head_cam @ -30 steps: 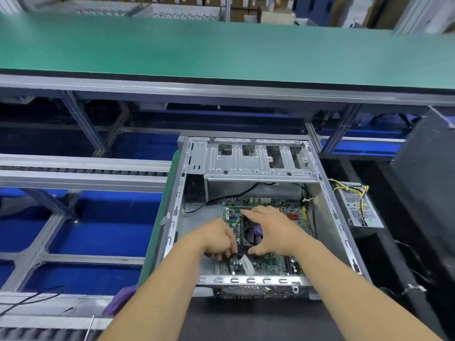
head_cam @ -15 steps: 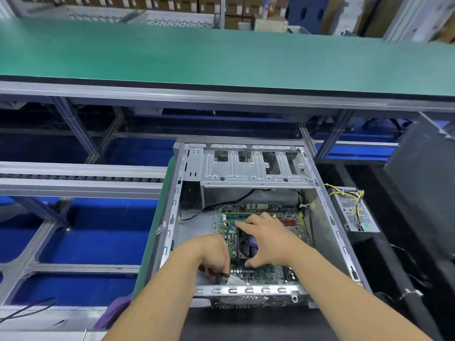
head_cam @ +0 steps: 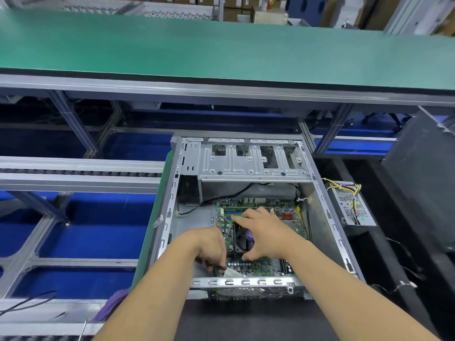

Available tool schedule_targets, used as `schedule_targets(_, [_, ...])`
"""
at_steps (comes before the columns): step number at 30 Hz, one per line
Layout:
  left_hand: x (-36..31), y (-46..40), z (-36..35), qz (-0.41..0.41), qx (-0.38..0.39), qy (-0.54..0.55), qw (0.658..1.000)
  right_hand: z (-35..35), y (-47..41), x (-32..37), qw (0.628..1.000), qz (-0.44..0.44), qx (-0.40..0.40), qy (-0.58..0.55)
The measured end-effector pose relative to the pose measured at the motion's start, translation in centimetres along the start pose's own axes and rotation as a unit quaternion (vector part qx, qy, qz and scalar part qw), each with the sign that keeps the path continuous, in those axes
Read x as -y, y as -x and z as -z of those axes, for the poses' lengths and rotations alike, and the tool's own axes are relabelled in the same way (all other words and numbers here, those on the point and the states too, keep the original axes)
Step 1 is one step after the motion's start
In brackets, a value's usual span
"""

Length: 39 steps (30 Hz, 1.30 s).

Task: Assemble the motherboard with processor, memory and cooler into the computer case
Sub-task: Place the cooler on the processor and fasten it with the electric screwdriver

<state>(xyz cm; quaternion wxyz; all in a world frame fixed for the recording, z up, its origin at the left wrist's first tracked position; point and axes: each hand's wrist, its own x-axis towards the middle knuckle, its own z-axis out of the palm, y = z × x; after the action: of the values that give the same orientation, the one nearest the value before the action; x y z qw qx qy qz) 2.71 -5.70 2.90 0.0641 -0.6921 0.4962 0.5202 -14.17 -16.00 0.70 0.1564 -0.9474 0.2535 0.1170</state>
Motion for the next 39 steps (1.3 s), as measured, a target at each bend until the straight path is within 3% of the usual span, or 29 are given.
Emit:
schedule_targets(12, [-0.2,0.2,0.1,-0.020,-0.005,0.000,1.000,0.4,0.1,0.4,0.999,0.008,0.019,0.040])
schedule_targets(14, [-0.5,0.4,-0.1,-0.044,-0.012,-0.011,0.999,0.7,0.5,0.5,0.999,-0.010,0.037,-0.021])
schedule_targets(15, [-0.6,0.4,-0.2,-0.058,-0.019,-0.021,0.998,1.0,0.7,0.4,0.994,-0.028,0.034,-0.103])
schedule_targets(17, [-0.6,0.4,-0.5,-0.094,-0.050,-0.043,0.993,1.8,1.2,-0.1,0.959,-0.068,-0.058,-0.269])
schedule_targets(20, [-0.7,0.5,-0.6,-0.133,-0.106,-0.062,0.983,2.7,2.3,-2.5,0.889,-0.207,-0.252,-0.320])
schedule_targets(23, [-1.4,0.6,-0.5,-0.143,-0.171,-0.101,0.970,2.3,2.8,-4.1,0.853,-0.303,-0.266,-0.331])
schedule_targets(27, [-2.3,0.5,-1.0,-0.163,-0.253,-0.188,0.935,2.1,2.5,-3.4,0.873,-0.285,-0.199,-0.342])
schedule_targets(30, [-3.1,0.1,-1.1,-0.167,-0.324,-0.196,0.911,2.3,2.5,-3.8,0.837,-0.299,-0.235,-0.393])
schedule_targets(32, [-3.5,-0.5,-1.0,-0.178,-0.356,-0.186,0.898,2.4,2.6,-3.9,0.835,-0.302,-0.246,-0.389])
schedule_targets(37, [-3.7,-2.1,-1.1,-0.145,-0.262,-0.237,0.924,2.3,2.6,-3.4,0.882,-0.244,-0.200,-0.351])
schedule_targets(39, [-3.7,-2.6,-1.3,-0.137,-0.260,-0.233,0.927,2.2,2.3,-3.2,0.894,-0.212,-0.195,-0.345])
